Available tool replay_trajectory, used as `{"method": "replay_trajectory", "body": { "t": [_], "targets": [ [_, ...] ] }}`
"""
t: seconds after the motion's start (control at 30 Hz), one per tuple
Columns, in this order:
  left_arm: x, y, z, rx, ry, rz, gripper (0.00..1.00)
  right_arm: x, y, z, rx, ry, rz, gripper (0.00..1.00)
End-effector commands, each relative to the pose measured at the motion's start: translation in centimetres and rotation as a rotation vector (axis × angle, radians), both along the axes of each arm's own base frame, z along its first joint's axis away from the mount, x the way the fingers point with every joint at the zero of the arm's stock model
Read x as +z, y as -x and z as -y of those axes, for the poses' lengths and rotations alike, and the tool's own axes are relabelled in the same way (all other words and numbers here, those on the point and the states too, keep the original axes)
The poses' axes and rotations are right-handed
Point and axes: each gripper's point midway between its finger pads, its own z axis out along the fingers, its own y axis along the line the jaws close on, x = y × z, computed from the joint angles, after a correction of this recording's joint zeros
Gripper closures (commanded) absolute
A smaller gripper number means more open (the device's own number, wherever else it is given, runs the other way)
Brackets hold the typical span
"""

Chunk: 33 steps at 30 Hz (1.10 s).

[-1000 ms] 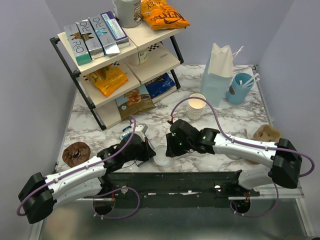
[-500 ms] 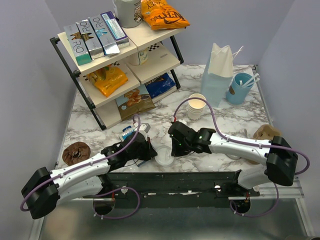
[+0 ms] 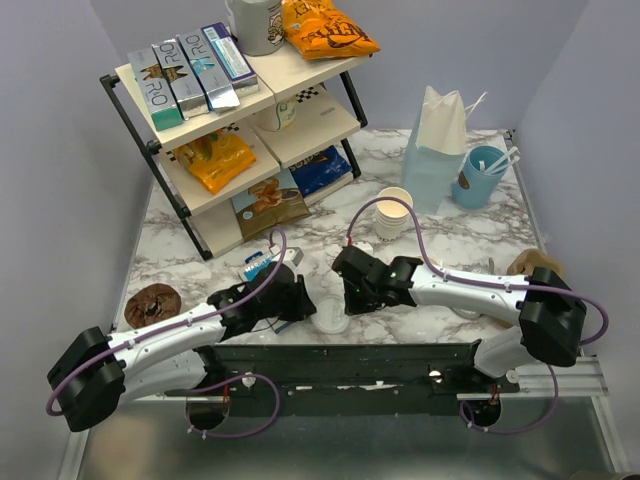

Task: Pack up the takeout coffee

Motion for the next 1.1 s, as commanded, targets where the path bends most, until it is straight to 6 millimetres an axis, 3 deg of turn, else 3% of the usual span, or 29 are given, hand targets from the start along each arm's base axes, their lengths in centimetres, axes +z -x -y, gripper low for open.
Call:
{"method": "replay_trajectory", "body": {
  "t": [0.0, 0.13, 0.3, 0.6, 0.83, 1.07],
  "targets": [
    [0.9, -0.2, 0.5, -0.011, 0.01, 0.011, 0.66, -0.7, -0.7, 1.1, -0.055, 0.039, 0.012, 0.99],
    [1.3, -0.1, 0.6, -0.019, 0.024, 0.015, 0.58, -0.4, -0.9, 0.7, -0.054, 0.017, 0.021, 0.99],
    [2.2, 0.1, 0.6, -0.024, 0.055, 0.03, 0.38, 0.7, -0.9, -0.3, -0.033, -0.031, 0.021, 0.99],
    [5.7, 0.6, 0.7, -0.045, 0.168, 0.105, 0.07, 4.4, -1.0, -0.9, 0.024, -0.126, 0.082, 0.99],
    [7.3, 0.5, 0.6, -0.026, 0.209, 0.119, 0.08, 8.5, -0.5, -1.8, 0.174, -0.247, 0.178, 0.99],
    [9.1, 0.8, 2.3, -0.065, 0.292, 0.112, 0.31, 9.9, -0.5, -2.1, 0.215, -0.289, 0.218, 0.99]
  ]
}}
